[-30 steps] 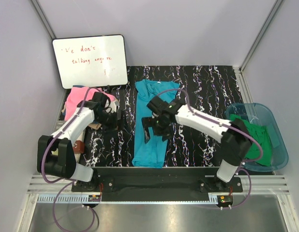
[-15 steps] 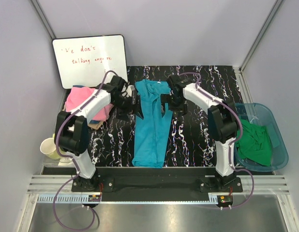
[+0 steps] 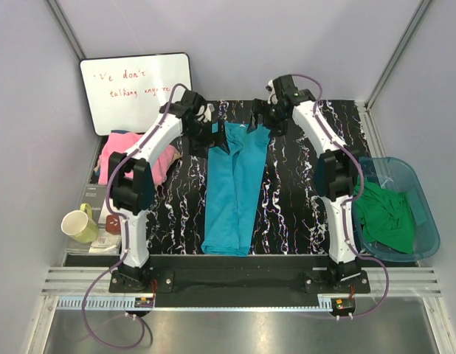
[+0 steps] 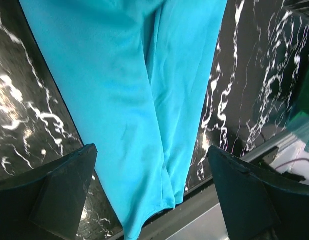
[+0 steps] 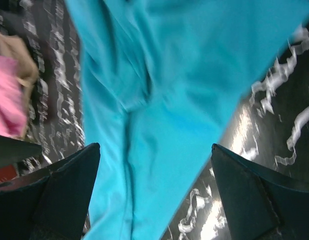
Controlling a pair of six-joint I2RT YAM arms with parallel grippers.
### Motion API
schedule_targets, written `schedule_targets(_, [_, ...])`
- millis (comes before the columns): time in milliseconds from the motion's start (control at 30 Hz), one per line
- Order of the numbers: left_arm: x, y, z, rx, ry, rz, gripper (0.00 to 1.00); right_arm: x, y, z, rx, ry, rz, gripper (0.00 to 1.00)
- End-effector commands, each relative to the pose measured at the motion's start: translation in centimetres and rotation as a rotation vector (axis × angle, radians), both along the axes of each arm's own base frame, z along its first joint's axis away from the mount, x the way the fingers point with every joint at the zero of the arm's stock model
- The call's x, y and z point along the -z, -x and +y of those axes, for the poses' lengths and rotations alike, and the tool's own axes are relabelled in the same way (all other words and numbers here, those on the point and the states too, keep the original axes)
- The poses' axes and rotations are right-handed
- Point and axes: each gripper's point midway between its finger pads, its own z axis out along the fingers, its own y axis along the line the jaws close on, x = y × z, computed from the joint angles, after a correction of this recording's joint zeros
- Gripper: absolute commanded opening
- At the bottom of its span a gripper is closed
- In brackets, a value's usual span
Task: Fold and stack the t-shirts
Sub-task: Rotate the tshirt 90 degrees
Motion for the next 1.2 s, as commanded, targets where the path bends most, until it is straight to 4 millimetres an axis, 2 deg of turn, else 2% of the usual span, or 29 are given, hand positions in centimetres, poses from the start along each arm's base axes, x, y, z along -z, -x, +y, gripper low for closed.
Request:
schedule_targets(0, [-0.7,-3.0,0.2,-0.065,-0.027,-0.027,0.99,-0.5,-1.3,4.2,-0.128,-0.157,-0.009,1.0])
schedule_targets(33, [-1.5,-3.8,-0.1,-0.075,-0.015,-0.048,0.99,-1.2,-1.7,4.9,-0.133,-0.196,-0.019,0.98])
schedule_targets(67, [-1.5,-4.3,-0.1,-0.078,-0.022,-0.056,0.99,-1.2,-1.8,5.3,-0.136,-0.221,-0.008,0.98])
schedule_targets(100, [-0.8,-4.8,-0.2,-0.078,-0.031,-0.052,0.99,-0.1,-1.6,5.9,-0.146,-0.249,0.033,0.98])
schedule_targets(133, [-1.4,-5.5,-0.3,-0.068,-0.034,-0.086,0.99,-0.6,-1.8,6.2,-0.143,-0.267,0.027,0.98])
schedule_targets(200, [-0.1,-6.1,-0.5,-0.055,-0.06,-0.085,0.99,-0.4,-1.8,6.4,-0.146,-0.279,0.039,0.98])
schedule_targets(367, [3.0,-5.4,0.5,-0.031,-0.183,-0.07,0.99,-0.6,-0.7,6.9,-0.141,-0.326,0.099,0.97])
schedule_targets(400, [3.9,-4.9,0.9,-0.027,-0.207,-0.052,0.99,-0.8,-0.1,7.2,-0.154,-0.357,0.126,0.93])
schedule_targets(500, [4.3,-4.4,1.9,-0.033,-0.243,-0.046,0.99,-1.0,0.8,7.7,-0.156,-0.395,0.17,0.86])
schedule_targets(600, [3.9,-4.2,2.5,-0.033,-0.254,-0.057,0.99,-1.2,1.1,7.9,-0.15,-0.404,0.179,0.83])
schedule_targets(633, [3.9,-4.2,2.7,-0.038,-0.255,-0.055,0.99,-1.3,1.3,8.3,-0.15,-0.415,0.19,0.79])
schedule_targets(733, [3.2,-4.3,3.8,-0.075,-0.253,-0.053,0.99,-0.5,1.6,8.8,-0.145,-0.424,0.224,0.76])
schedule_targets(1000, [0.4,-5.2,7.5,-0.155,-0.223,-0.09,0.99,1.5,3.2,11.4,-0.156,-0.389,0.263,0.75])
schedule_targets(1167, [-1.3,-5.4,8.6,-0.173,-0.181,-0.117,0.99,3.5,2.9,11.7,-0.119,-0.342,0.262,0.75])
